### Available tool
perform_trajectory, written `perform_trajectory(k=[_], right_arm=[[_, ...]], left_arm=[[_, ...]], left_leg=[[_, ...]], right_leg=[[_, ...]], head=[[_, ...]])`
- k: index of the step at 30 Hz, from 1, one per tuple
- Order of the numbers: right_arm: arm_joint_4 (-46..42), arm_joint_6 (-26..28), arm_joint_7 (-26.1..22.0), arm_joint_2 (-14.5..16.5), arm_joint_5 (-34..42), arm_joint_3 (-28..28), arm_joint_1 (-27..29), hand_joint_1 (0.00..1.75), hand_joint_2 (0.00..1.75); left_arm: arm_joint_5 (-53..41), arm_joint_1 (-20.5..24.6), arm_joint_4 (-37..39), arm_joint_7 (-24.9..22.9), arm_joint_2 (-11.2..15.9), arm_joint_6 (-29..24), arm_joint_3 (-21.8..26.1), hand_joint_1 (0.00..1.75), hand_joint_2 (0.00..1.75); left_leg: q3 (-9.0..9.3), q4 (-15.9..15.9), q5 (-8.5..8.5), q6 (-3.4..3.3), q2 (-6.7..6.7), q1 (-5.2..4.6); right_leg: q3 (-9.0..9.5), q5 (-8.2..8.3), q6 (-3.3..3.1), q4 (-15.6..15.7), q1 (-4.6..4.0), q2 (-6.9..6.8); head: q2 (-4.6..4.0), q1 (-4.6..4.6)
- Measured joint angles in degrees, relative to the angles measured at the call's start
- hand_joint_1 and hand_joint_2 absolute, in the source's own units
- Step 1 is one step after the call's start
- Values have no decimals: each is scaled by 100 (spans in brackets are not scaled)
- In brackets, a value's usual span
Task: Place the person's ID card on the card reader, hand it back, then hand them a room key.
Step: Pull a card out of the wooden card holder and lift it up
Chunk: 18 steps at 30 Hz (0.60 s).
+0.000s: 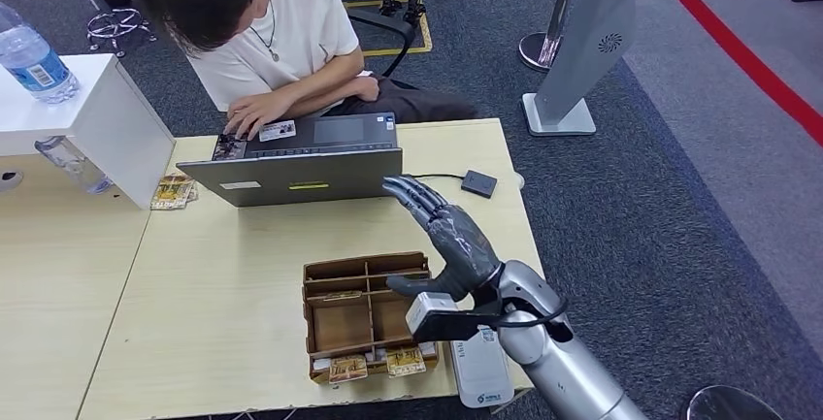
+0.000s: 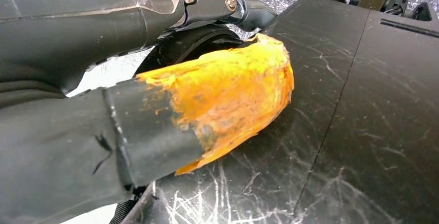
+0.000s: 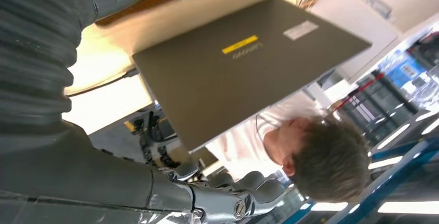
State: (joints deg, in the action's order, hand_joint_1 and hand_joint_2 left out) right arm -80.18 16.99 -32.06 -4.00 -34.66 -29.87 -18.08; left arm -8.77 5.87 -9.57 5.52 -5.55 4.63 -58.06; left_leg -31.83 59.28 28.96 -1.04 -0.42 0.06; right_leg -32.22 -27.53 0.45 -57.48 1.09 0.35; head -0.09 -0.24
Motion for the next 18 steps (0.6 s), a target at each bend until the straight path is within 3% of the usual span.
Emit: perform_trajectory(k=[7, 18], right_arm=[[-126, -207, -109, -247, -46, -122, 60, 0, 175], [79, 10, 149, -546, -810, -450, -14, 0, 175]], left_arm=[[-113, 33, 0, 1, 21, 80, -87, 0, 0], [-513, 141, 0, 1, 67, 284, -376, 0, 0]], left_leg=[[0, 0, 0, 0, 0, 0], [-1, 0, 0, 0, -3, 0]], right_leg=[[0, 0, 0, 0, 0, 0], [1, 0, 0, 0, 0, -2]], head=[[0, 1], [0, -1]])
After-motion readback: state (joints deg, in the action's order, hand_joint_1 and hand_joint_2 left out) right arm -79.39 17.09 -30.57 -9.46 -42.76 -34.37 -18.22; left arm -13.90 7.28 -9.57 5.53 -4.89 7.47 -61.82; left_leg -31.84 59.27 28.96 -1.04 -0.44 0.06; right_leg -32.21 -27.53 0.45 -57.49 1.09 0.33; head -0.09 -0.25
